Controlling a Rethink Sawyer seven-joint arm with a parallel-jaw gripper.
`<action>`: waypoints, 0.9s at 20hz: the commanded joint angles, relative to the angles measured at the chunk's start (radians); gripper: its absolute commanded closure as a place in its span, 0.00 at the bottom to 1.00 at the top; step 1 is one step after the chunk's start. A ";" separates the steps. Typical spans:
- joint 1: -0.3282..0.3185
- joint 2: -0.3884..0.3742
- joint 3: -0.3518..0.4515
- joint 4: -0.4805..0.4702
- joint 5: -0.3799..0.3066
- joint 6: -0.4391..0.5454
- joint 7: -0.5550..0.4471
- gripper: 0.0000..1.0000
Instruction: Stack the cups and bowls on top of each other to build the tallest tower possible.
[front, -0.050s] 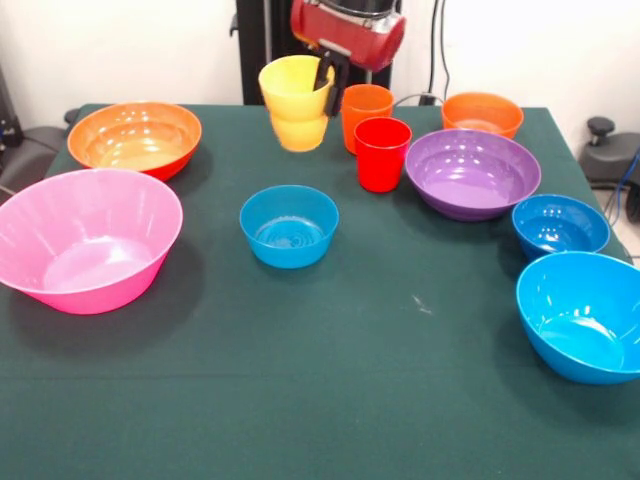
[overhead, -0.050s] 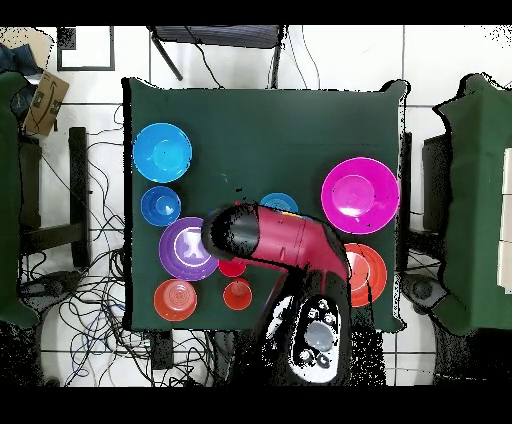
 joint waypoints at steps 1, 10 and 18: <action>-0.027 0.116 0.127 -0.197 -0.040 0.057 -0.031 1.00; -0.030 0.210 0.147 -0.195 -0.056 -0.034 -0.020 1.00; -0.042 0.282 0.183 -0.185 -0.067 -0.119 -0.028 1.00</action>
